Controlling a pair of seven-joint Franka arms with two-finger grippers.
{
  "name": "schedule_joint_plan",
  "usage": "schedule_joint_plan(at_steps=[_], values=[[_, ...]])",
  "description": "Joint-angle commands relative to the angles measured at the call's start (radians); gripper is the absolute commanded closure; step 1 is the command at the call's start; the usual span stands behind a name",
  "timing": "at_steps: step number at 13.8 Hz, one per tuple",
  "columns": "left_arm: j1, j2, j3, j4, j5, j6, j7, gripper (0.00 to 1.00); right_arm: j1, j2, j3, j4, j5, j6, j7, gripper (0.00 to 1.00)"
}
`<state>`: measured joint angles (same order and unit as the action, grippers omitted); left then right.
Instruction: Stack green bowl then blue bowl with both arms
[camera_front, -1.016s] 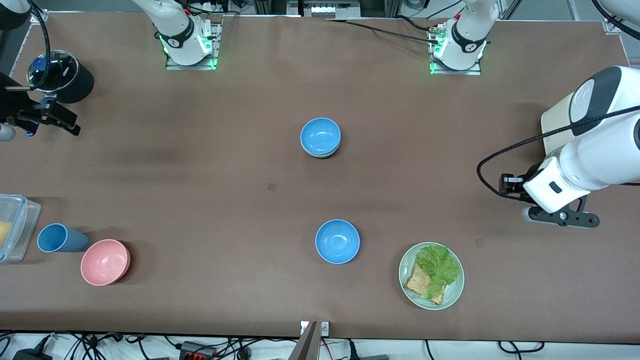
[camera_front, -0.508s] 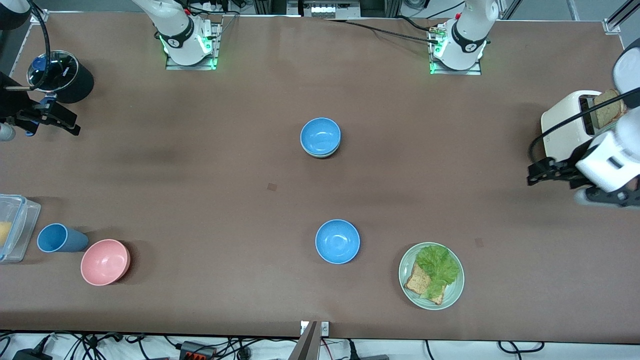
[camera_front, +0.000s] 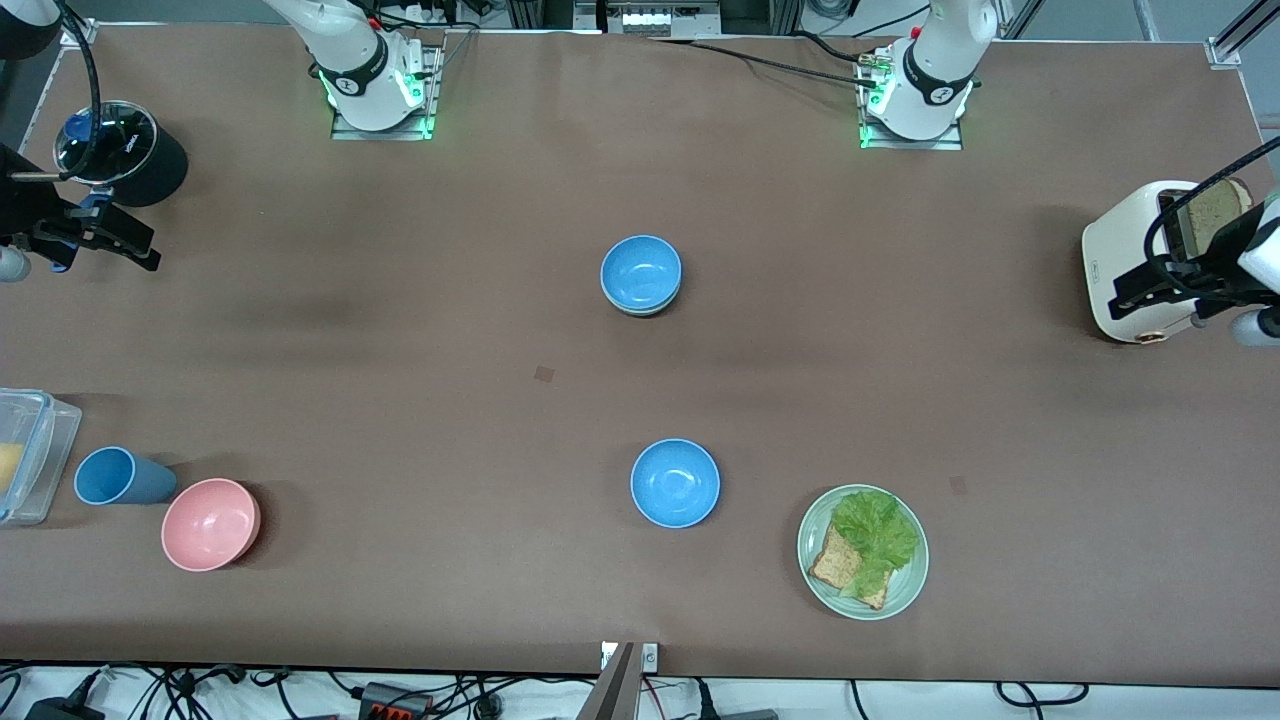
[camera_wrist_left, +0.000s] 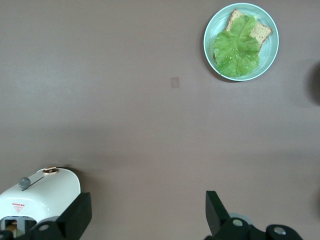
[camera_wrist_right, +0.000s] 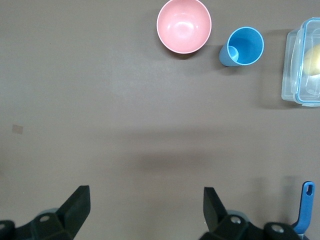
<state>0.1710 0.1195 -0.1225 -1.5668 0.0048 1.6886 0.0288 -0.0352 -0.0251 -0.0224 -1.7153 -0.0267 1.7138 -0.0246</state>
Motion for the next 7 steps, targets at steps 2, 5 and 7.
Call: schedule_joint_plan(at_steps=[2,5,7], values=[[-0.03,0.028,0.001,0.048,-0.012,-0.036,0.011,0.0,0.003,-0.022,-0.002,-0.012,0.001,0.001,-0.015,0.0],[-0.022,0.025,0.003,0.048,-0.014,-0.058,0.011,0.0,0.003,-0.024,-0.002,-0.012,0.001,0.0,-0.015,0.0],[-0.019,0.026,0.007,0.048,-0.012,-0.056,0.014,0.0,0.003,-0.024,-0.002,-0.014,0.001,0.0,-0.015,0.0]])
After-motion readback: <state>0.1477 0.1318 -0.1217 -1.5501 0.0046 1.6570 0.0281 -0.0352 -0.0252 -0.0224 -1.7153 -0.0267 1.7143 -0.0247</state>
